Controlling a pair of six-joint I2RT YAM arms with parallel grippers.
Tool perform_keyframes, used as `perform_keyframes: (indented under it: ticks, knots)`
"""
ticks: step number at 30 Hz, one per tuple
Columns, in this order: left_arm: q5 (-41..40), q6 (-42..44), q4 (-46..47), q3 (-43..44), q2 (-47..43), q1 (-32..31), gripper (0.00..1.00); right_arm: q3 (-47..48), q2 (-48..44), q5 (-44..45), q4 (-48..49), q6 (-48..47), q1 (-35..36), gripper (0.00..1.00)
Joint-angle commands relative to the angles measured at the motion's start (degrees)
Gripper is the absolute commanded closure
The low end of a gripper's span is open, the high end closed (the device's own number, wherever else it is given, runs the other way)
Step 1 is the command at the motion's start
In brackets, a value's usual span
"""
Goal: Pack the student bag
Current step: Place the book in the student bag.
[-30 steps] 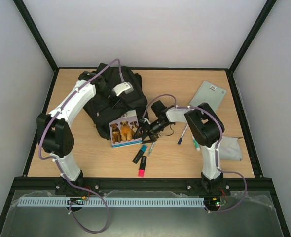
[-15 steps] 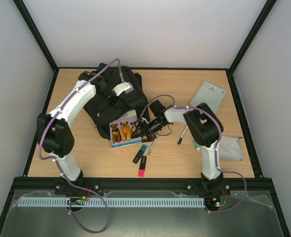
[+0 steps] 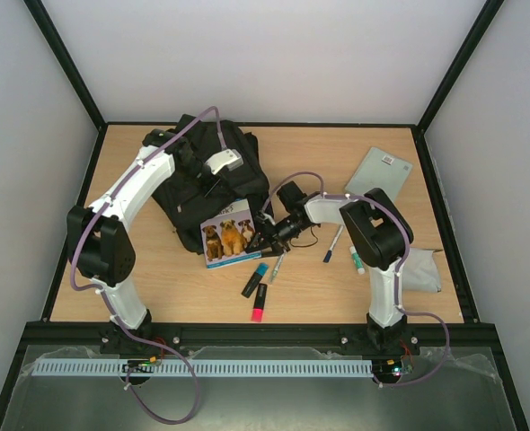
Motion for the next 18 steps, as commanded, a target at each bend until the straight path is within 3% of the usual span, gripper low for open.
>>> perform_keyframes:
  ticks: [1, 6, 12, 18]
  knots:
    - [2.56, -0.25, 0.85, 0.22, -1.15, -0.05, 0.97, 0.47, -0.93, 2.79, -2.45, 1.42, -0.15, 0.69]
    - [2.60, -0.25, 0.73, 0.50, -0.83, -0.10, 0.97, 1.10, -2.18, 9.01, -4.93, 1.38, -0.17, 0.98]
    - [2.56, -0.16, 0.56, 1.80, 0.24, -0.15, 0.97, 2.95, -5.47, 16.99, -10.00, -2.45, -0.08, 0.99]
    - [2.26, -0.16, 0.48, 3.36, 0.89, -0.14, 0.97, 4.38, -5.41, 5.68, -7.18, -4.92, 0.46, 0.99]
